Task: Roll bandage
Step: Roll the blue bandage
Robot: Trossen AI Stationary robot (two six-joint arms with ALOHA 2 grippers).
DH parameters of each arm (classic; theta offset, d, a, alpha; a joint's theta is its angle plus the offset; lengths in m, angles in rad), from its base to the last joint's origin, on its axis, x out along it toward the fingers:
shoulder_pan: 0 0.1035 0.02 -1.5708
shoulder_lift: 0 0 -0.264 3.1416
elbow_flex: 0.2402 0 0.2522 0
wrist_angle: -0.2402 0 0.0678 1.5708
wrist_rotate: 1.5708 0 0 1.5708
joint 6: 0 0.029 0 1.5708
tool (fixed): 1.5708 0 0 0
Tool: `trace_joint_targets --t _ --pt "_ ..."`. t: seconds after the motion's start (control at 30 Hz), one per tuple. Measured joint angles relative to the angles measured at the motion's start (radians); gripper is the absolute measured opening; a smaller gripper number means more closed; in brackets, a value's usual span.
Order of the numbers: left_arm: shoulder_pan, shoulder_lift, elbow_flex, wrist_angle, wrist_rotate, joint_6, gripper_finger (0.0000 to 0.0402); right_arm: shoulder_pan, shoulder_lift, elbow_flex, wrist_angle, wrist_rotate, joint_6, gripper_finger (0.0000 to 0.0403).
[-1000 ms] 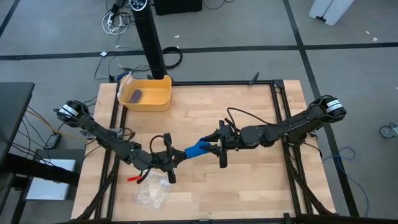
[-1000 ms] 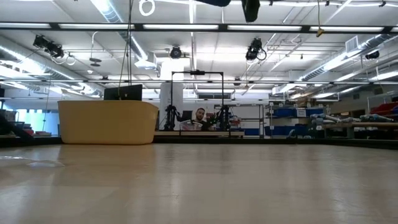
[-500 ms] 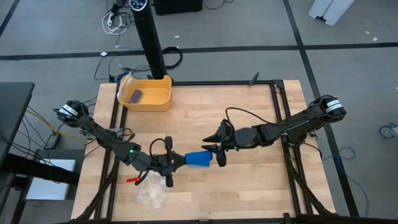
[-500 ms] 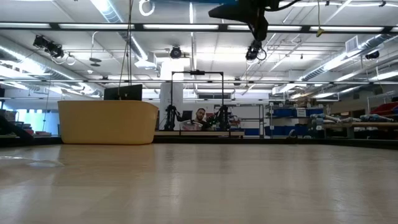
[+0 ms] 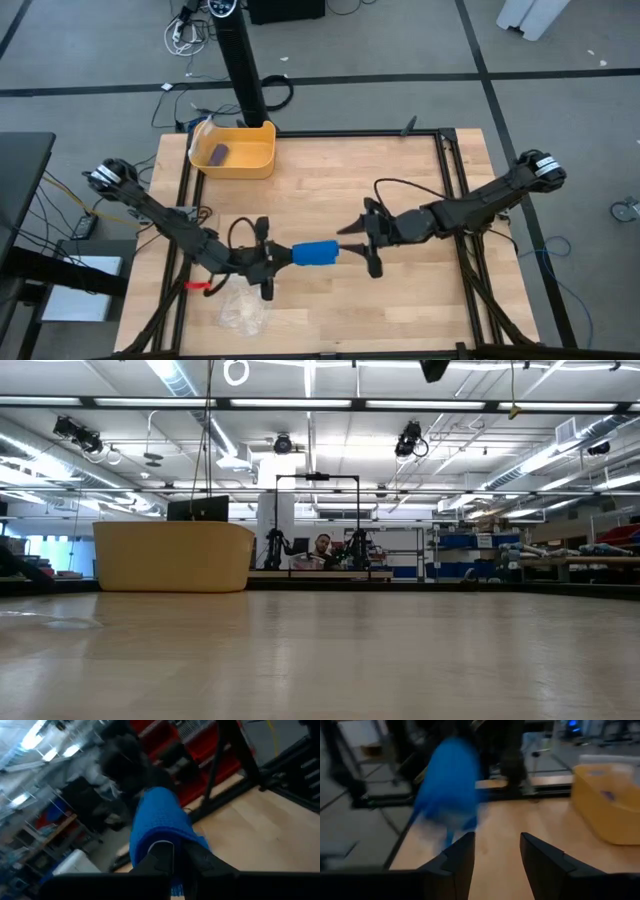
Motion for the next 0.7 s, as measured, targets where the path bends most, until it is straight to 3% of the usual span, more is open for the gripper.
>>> trace_joint_targets --t 0.2,0.7 --pt "-0.022 -0.032 0.006 0.051 -0.017 0.119 0.0019 0.011 0.008 -0.067 0.172 -0.140 0.014 0.0171" --pt "-0.010 -0.031 0.023 0.051 -0.024 0.164 0.0019 -0.036 0.197 -0.097 0.622 -0.213 -0.023 0.0171"
